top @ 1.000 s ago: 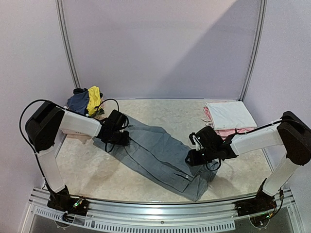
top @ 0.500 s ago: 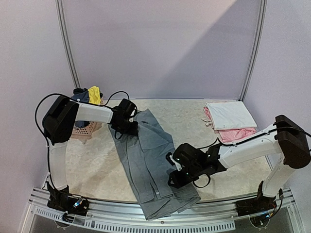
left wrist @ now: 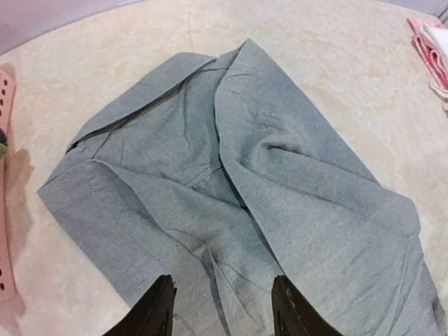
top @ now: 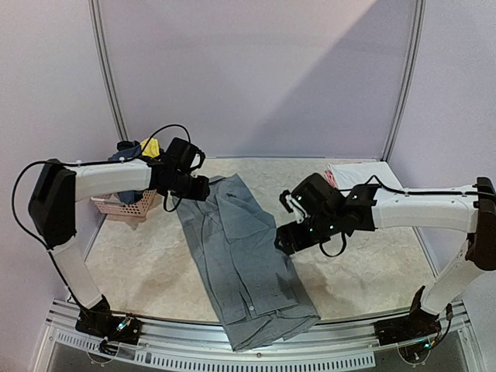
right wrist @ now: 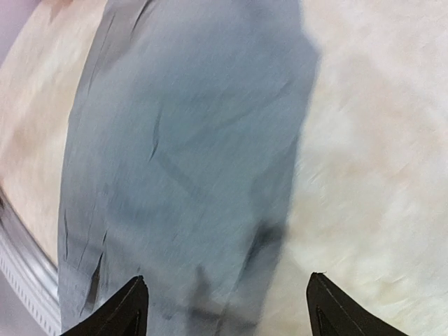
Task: Fold and stack the mixed laundry pile
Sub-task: Rotate the rectangle-folded shirt at the center of the board.
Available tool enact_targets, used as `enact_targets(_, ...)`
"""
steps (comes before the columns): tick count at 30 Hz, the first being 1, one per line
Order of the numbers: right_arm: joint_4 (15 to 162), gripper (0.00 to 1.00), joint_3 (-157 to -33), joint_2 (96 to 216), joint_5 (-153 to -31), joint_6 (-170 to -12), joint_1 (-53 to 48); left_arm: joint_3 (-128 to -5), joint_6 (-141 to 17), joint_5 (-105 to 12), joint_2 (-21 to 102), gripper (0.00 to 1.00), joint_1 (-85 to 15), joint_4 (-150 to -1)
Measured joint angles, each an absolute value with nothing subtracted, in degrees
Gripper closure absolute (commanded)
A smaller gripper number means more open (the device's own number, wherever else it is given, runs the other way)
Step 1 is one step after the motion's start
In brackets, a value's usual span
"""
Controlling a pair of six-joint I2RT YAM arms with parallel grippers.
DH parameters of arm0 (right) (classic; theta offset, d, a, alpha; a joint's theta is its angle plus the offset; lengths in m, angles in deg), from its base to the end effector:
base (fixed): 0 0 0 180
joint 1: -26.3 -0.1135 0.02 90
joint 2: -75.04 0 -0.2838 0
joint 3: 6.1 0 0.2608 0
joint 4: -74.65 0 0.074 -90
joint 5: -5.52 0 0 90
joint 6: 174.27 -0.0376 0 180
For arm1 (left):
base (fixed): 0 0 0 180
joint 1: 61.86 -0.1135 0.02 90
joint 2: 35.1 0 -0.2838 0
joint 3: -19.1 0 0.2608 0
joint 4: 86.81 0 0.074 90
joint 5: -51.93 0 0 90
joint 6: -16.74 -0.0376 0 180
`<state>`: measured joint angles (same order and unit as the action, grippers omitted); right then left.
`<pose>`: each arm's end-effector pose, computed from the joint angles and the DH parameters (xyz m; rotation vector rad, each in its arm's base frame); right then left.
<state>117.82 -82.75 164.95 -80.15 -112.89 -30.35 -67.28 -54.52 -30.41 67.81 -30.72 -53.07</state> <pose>0.1866 0.2783 0.2446 -0.6062 2.5519 0.4629 0.3488 -0.2049 0.2304 0.2057 2.4418 -0.2245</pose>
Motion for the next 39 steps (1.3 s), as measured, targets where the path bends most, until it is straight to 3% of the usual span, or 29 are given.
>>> enact_targets(9,114.8,0.24,-90.2,172.5,-87.1,-107.9,-15.9,-50.1,-51.3,-28.5,53.8,0.39,-29.3,-53.4)
enact_targets(19,111.8,0.32,-107.8,193.8,-102.6,-105.2,-8.2,-28.7,-43.4,-31.9,44.4,0.46,-27.7,-61.9)
enact_targets(27,111.5,0.38,-117.5,207.0,-112.1,-105.5,-6.4,-25.3,-39.5,-33.4,45.7,0.51,-26.7,-70.2)
enact_targets(33,110.4,0.56,-120.3,209.9,-116.6,-106.5,-6.4,-24.6,-38.2,-34.5,49.6,0.53,-26.7,-74.9)
enact_targets(39,108.2,0.63,-121.1,211.9,-120.4,-107.6,-6.7,-25.1,-38.1,-34.4,52.0,0.58,-26.7,-78.6)
